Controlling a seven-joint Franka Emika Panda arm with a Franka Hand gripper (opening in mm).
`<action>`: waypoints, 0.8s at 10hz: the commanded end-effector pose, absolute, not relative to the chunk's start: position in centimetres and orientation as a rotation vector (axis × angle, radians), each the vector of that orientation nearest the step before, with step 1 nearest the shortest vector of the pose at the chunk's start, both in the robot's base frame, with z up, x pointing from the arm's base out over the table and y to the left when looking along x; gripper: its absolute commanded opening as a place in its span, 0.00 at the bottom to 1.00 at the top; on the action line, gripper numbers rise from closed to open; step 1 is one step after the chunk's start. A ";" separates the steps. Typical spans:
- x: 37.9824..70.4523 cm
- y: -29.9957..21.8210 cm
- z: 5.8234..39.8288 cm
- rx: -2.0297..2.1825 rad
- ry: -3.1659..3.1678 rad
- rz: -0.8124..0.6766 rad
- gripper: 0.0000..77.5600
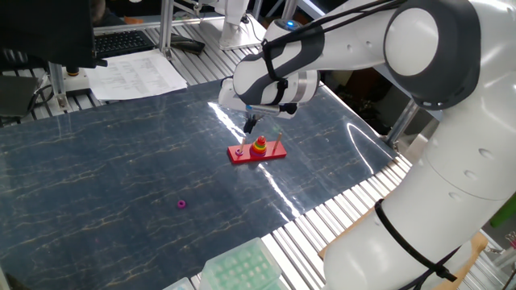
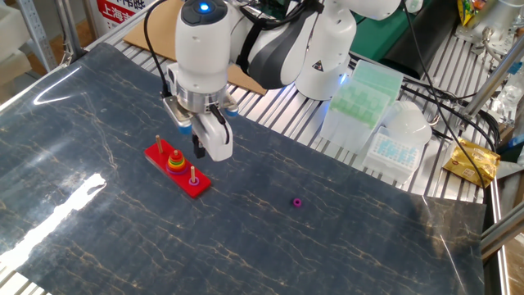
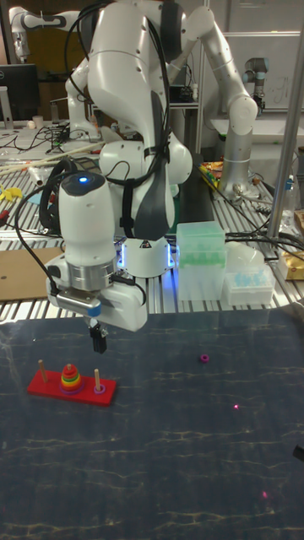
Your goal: Take out one Hanoi block and throw it aside
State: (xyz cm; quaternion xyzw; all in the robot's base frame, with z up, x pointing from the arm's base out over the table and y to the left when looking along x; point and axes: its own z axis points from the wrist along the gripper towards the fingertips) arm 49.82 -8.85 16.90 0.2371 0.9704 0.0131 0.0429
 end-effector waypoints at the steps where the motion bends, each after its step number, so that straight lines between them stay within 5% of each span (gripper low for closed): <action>1: 49.7 -8.3 17.4 0.638 2.982 0.021 0.02; 8: 49.6 -7.7 17.9 0.572 2.996 0.020 0.02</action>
